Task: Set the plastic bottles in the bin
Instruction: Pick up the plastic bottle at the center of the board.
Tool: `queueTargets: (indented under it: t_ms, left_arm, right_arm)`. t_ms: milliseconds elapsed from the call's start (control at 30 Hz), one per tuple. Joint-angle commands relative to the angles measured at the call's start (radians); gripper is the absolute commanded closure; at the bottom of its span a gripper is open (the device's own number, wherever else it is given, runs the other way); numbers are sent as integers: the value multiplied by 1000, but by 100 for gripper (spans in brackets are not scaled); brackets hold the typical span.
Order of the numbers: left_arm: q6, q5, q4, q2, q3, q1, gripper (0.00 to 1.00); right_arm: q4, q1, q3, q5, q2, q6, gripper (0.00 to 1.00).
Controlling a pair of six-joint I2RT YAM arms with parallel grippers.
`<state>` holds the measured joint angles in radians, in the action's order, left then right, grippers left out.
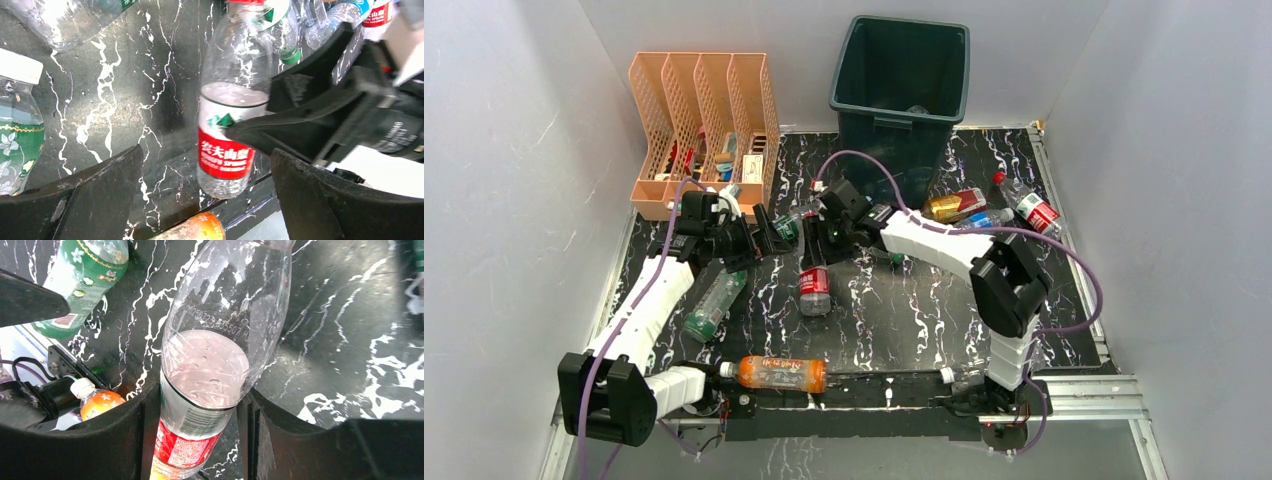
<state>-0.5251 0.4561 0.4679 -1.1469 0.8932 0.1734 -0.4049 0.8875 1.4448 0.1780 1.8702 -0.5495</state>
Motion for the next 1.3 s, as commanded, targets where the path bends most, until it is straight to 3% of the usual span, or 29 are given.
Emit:
queueTargets:
  t_ms: [0,400,867,1267]
  left_arm:
    - [-12,31,-9,-2,13,5,2]
    - [-21,59,-32,-19,-6,4,2]
    - [-30,85,-82,-68,-52,20,2]
    - [-59,52,-115,-105,-53,115,2]
  right_arm:
    - [-36,-20,12,-58,-107,45,50]
    - [-117,-95,108,-112,-232,130,50]
    - [-97,-157,290,-15,-254,179,49]
    - [-43,-258,623,55,-187,172,48]
